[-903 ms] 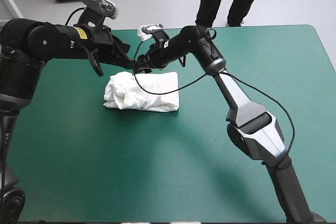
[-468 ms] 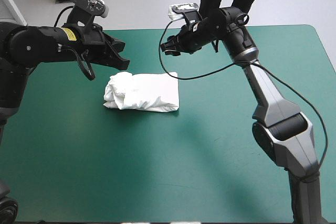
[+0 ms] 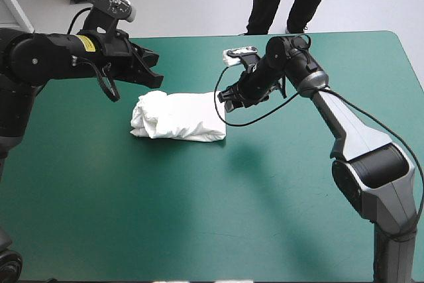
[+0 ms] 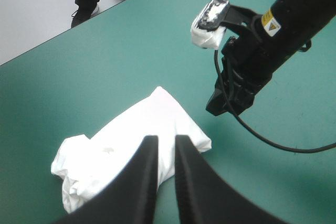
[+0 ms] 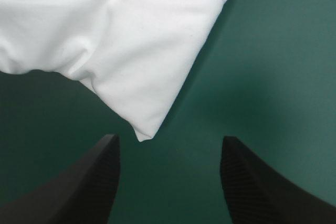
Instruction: Fold the cloth
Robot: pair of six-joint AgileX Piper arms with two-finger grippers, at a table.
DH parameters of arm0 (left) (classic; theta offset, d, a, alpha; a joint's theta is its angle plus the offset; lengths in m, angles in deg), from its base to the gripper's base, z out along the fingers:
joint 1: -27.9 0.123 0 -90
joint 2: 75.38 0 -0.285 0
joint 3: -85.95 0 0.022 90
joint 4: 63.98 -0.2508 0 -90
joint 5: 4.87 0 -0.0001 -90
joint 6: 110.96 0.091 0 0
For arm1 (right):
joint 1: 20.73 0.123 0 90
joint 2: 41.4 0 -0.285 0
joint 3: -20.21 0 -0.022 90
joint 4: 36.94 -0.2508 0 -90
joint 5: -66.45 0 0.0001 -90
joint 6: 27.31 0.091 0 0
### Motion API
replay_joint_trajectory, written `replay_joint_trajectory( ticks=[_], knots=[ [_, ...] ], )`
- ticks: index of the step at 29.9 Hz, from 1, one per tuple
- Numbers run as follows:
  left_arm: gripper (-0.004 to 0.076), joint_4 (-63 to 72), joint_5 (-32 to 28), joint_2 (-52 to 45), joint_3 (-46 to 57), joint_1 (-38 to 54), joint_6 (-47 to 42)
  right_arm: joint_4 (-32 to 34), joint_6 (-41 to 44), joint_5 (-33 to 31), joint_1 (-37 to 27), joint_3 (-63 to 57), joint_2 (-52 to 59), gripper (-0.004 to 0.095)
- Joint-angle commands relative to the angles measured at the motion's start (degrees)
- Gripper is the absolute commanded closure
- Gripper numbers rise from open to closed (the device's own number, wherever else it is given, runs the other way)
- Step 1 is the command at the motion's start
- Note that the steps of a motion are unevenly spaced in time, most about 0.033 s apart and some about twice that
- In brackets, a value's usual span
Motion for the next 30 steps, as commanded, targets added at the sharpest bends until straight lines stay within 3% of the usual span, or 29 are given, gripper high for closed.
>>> replay_joint_trajectory(
  ticks=[1, 6, 24, 27, 30],
  knots=[
    [0.0514, 1.86, 1.6, -2.04, -1.21, -0.02, -0.37, -3.7, -1.34, -0.23, -0.9, 1.13, 0.58, 0.0344],
    [0.0385, 2.22, 1.6, -2.04, -1.21, -0.02, -0.37, -7.8, -2.77, 0.51, -1.78, 1.94, -3.47, 0.0303],
    [0.0383, 2.22, 1.6, -2.04, -1.21, -0.02, -0.45, -13.85, -3.19, 3.03, -1.81, 11.8, -14.24, 0.0304],
    [0.0383, 2.22, 1.6, -2.04, -1.21, -0.02, -0.74, -14.36, -3.19, 3.59, -1.68, 11.8, -14.95, 0.0355],
    [0.0383, 2.91, 1.6, -2.04, -1.21, -0.02, -0.74, -15.23, -3.18, 3.49, -1.68, 11.8, -15.62, 0.0486]
  ],
)
